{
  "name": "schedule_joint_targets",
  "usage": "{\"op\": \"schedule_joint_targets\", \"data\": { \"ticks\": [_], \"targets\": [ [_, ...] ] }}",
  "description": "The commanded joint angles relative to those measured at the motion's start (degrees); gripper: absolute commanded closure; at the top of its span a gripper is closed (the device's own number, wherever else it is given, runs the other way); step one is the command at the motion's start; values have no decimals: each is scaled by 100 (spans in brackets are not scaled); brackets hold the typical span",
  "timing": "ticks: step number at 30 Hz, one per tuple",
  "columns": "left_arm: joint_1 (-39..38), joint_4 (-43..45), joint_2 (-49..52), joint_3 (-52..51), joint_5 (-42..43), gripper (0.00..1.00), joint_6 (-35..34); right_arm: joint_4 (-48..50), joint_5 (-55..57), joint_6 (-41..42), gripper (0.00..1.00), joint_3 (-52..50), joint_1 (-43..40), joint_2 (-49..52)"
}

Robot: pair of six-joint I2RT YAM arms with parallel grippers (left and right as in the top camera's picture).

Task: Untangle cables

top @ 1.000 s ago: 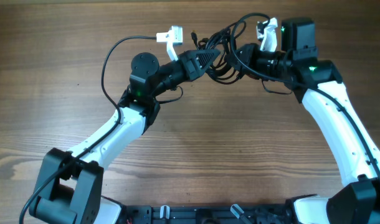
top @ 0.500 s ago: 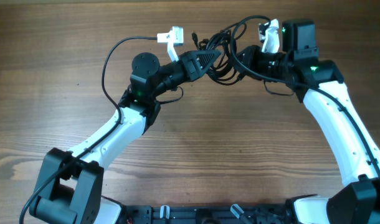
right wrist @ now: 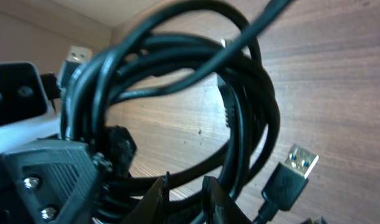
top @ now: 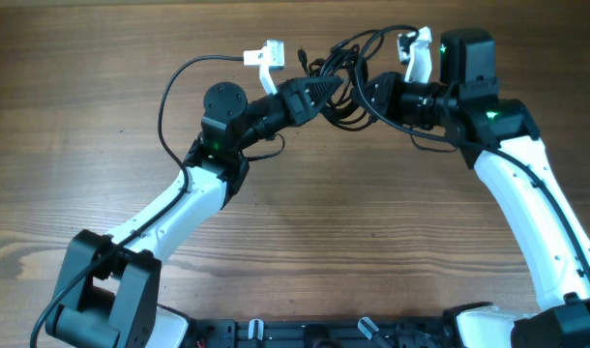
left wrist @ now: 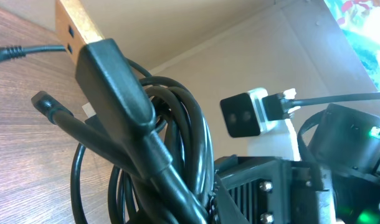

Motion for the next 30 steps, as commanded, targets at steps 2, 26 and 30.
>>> {"op": "schedule_joint_targets", "data": {
  "ticks": [2, 26, 30],
  "targets": [
    [-22, 140, -96, 76, 125, 96, -11, -107, 269, 105, 80, 81, 9, 192],
    [-94, 103, -94, 76, 269, 96, -111, 109, -48, 61, 67, 83, -409, 317],
    [-85, 92, -94, 76, 267, 96, -116, 199, -343, -544, 59, 83, -474, -142]
  ]
}}
